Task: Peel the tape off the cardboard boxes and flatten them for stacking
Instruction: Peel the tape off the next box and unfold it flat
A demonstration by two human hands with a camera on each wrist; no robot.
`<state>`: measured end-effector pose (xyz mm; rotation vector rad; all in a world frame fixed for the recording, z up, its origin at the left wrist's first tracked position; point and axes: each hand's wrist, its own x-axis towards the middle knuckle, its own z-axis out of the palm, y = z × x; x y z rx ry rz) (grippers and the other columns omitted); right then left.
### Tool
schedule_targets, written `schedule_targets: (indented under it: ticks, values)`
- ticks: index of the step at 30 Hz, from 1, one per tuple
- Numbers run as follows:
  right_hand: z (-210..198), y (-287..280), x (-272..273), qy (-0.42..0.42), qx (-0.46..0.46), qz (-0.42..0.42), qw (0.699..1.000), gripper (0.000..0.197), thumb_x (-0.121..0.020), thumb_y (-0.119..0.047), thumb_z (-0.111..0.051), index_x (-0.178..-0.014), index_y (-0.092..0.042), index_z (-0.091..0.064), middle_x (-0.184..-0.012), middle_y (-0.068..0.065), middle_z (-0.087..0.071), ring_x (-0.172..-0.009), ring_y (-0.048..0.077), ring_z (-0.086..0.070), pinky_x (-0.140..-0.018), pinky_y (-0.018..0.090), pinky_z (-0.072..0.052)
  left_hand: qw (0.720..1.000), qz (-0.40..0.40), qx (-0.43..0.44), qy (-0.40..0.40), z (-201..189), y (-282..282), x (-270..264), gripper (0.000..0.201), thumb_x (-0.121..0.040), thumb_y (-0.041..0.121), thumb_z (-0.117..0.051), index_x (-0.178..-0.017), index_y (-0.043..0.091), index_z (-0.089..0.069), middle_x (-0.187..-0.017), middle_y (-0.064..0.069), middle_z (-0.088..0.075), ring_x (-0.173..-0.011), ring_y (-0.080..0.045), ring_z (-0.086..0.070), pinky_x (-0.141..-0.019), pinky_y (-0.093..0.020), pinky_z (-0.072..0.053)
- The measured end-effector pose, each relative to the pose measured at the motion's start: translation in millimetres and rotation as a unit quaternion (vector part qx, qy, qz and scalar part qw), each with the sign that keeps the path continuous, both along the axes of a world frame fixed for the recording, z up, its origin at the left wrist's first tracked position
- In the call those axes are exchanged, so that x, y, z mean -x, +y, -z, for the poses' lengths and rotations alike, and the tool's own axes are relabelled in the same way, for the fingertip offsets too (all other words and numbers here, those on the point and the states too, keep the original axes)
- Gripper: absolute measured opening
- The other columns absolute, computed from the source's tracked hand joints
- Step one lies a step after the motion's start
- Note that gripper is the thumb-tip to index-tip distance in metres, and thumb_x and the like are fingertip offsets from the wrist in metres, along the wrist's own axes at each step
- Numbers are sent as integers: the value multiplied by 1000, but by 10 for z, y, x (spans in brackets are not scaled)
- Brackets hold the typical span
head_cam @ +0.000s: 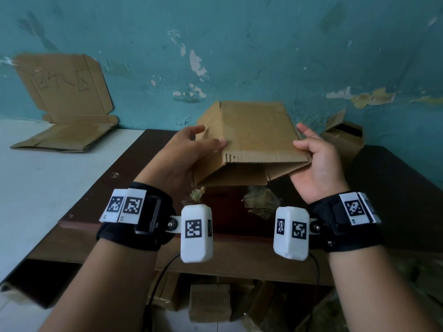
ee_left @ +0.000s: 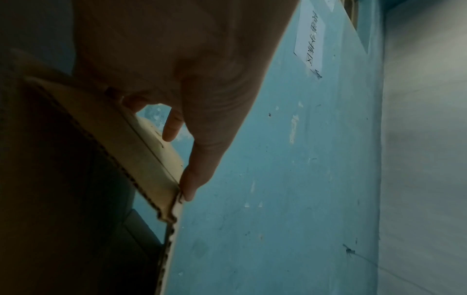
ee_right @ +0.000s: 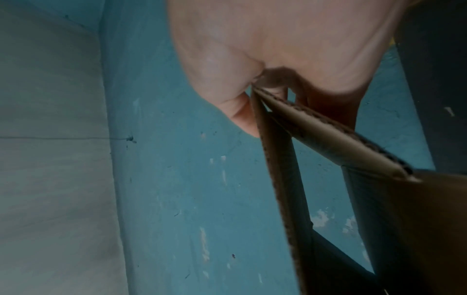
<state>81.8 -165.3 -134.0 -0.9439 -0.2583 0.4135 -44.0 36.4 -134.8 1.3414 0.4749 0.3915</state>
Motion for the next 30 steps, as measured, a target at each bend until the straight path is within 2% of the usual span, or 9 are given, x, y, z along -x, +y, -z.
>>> schedule_targets:
  ticks: [2,5,7,10,15,19,22,26,30]
  values:
    - [0,-7,6,-16,19,-21,999,49,-94,2,-37,-136,-14,-58,-123,13,-69,-111,30,-66,-83,42,-55,999,-1,-32,15,-16,-23,-6,93,-61,30,-93,-143,25,-49,-139,-8,-57,-108,-26,-70,-65,-31,-60]
    - [32,6,11,-51,51,-46,996,41,-102,-15,-39,-135,-9,-61,-123,15,-68,-115,31,-63,-96,40,-50,999,6,-33,18,-44,-77,-13,47,-92,32,-71,-133,16,-56,-110,-6,-65,-88,-18,-66,-49,-20,-53]
    - [49,32,21,-74,62,-59,994,43,-105,-28,-41,-138,-8,-61,-135,17,-64,-129,34,-57,-111,43,-42,999,8,-31,14,-41,-83,-10,37,-97,43,-62,-121,15,-64,-93,-3,-69,-79,-17,-67,-52,-22,-54]
    - [82,86,-7,-129,103,-51,985,42,-102,-23,-50,-141,-11,-59,-139,8,-64,-132,24,-57,-117,46,-38,999,20,-38,0,-23,-41,-16,25,-99,40,-61,-103,16,-65,-73,3,-71,-69,-14,-69,-63,-30,-55]
    - [196,127,-75,-234,246,-12,940,45,-93,-11,-66,-137,-18,-63,-144,-2,-60,-137,10,-50,-122,38,-34,999,10,-16,-47,-1,-13,-22,21,-98,6,-53,-113,2,-67,-86,-10,-70,-68,-18,-66,-58,-27,-54]
    - [255,107,-132,-232,336,82,909,61,-91,-13,-73,-147,-24,-49,-152,-2,-47,-138,13,-44,-108,30,-37,998,-9,-20,-51,0,17,2,25,-98,-1,-51,-117,-1,-66,-89,-13,-72,-70,-19,-68,-57,-26,-56]
    - [266,63,-197,-150,301,83,938,71,-90,-20,-77,-151,-17,-41,-138,-1,-55,-118,14,-59,-91,28,-50,999,-16,-13,-50,14,73,21,28,-99,-1,-51,-124,-3,-63,-98,-17,-70,-80,-24,-68,-71,-35,-58]
    - [291,35,-237,-79,253,-4,964,24,-95,-17,-69,-118,-11,-71,-113,11,-76,-102,26,-73,-96,47,-57,1000,-3,-16,-25,47,124,45,29,-100,2,-52,-127,-3,-62,-119,-28,-68,-104,-37,-66,-100,-54,-54]
    - [309,20,-236,-76,254,-20,964,21,-94,-11,-70,-115,-11,-70,-108,11,-77,-104,31,-72,-95,53,-56,999,0,-45,26,100,167,64,26,-101,6,-56,-125,2,-65,-120,-26,-70,-103,-37,-69,-92,-56,-58]
